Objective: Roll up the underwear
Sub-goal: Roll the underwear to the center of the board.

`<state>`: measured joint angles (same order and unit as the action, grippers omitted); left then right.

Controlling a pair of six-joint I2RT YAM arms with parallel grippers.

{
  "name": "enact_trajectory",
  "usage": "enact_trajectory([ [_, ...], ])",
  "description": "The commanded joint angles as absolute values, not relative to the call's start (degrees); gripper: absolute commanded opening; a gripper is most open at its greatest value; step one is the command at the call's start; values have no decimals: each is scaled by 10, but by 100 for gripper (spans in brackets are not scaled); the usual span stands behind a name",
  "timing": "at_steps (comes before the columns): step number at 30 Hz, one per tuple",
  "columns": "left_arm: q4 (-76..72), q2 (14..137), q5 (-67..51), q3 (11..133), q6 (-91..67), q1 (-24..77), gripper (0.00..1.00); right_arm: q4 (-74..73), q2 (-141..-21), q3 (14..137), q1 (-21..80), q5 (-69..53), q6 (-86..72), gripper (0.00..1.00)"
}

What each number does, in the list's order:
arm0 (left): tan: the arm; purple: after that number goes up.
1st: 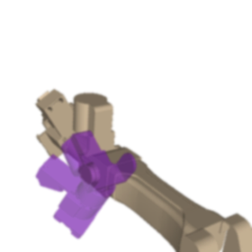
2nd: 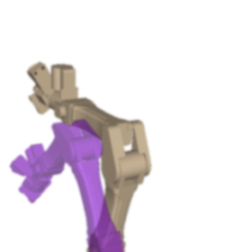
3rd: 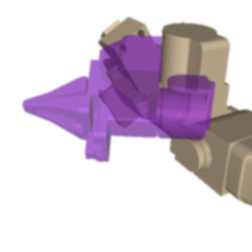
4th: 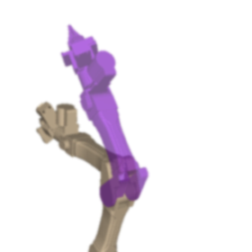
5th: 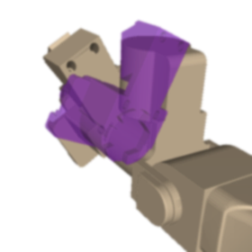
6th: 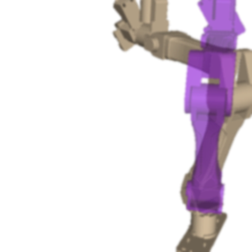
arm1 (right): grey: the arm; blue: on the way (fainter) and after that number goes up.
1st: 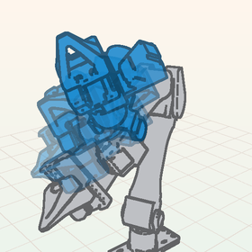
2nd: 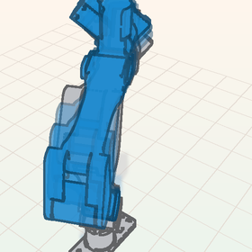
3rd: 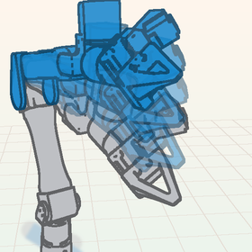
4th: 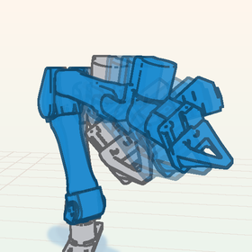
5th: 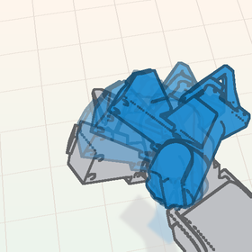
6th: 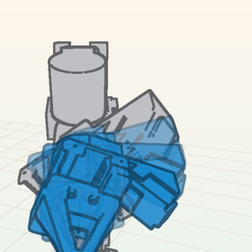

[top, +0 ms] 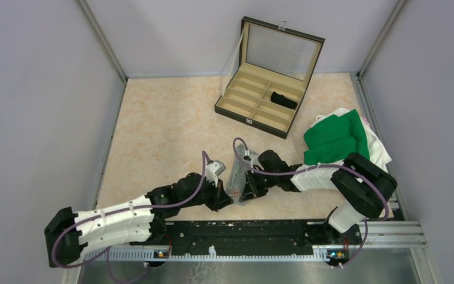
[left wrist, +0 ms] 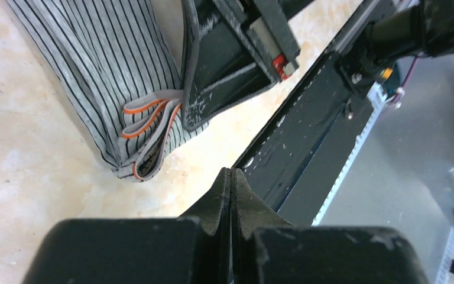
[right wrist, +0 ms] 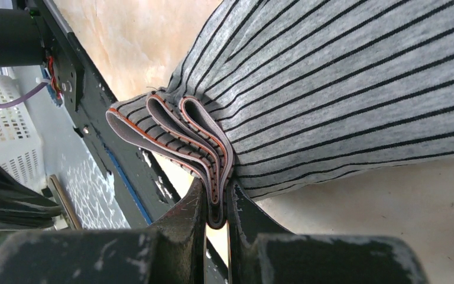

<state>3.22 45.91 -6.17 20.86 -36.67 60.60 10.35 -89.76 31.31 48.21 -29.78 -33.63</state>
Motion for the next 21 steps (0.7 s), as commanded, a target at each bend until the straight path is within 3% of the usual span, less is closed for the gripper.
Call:
enact_trajectory([
  [1,5,478,-19,191,-355,641,0,45,-929,311,474,-230,-323,0],
  [6,-34,530,-6,189,-353,649,0,45,-931,311,475,-230,-323,0],
  [13,-17,578,113,220,-361,648,0,40,-933,310,474,-231,-318,0],
  [21,-37,620,127,225,-360,647,0,40,-936,311,474,-233,-316,0],
])
